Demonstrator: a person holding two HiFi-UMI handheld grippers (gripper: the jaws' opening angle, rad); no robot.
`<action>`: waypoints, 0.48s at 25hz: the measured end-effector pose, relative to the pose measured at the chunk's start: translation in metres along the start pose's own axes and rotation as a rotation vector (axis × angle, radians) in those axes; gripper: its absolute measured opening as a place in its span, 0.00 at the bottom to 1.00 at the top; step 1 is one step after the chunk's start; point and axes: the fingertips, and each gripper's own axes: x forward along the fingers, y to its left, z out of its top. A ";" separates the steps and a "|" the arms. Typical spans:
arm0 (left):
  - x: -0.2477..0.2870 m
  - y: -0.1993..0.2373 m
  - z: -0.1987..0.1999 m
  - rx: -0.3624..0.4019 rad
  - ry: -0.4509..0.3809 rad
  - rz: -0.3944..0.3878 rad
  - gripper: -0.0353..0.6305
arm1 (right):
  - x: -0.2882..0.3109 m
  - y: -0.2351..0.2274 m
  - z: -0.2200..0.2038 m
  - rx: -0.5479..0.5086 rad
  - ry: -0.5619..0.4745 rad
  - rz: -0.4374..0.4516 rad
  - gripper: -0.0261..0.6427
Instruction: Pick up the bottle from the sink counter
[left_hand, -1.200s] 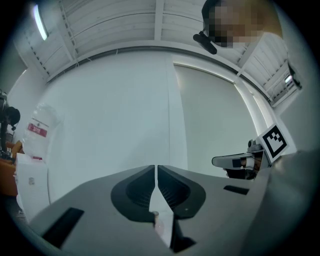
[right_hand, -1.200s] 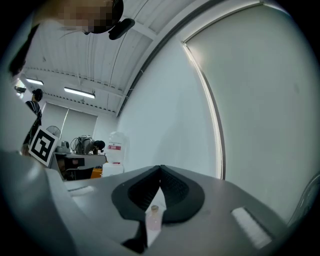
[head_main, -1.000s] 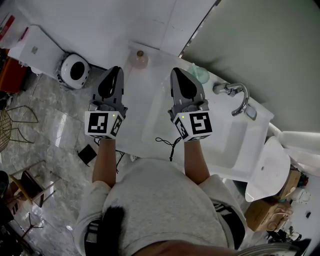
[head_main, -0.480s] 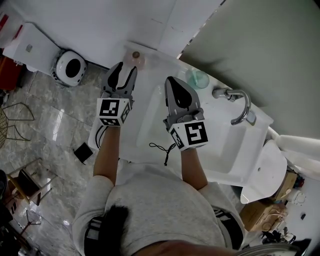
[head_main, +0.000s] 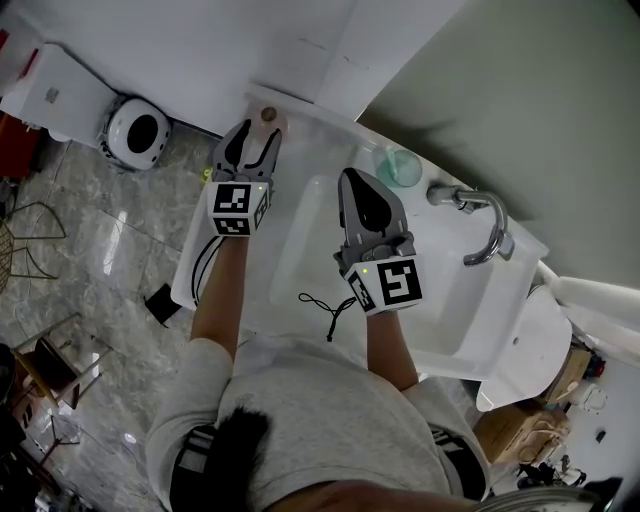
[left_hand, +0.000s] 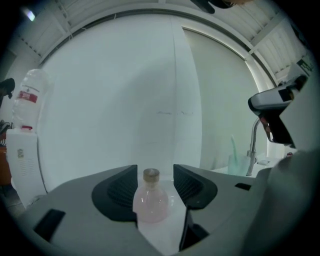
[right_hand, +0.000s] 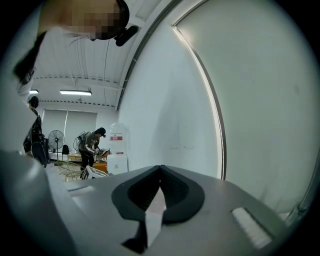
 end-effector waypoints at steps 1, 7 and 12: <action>0.004 0.001 -0.002 0.007 0.006 0.004 0.37 | 0.000 -0.002 -0.001 0.002 0.004 -0.004 0.06; 0.028 0.007 -0.012 0.017 0.033 0.023 0.38 | -0.002 -0.012 -0.010 0.007 0.023 -0.019 0.06; 0.042 0.007 -0.025 0.007 0.054 0.036 0.38 | -0.002 -0.020 -0.019 0.012 0.044 -0.028 0.06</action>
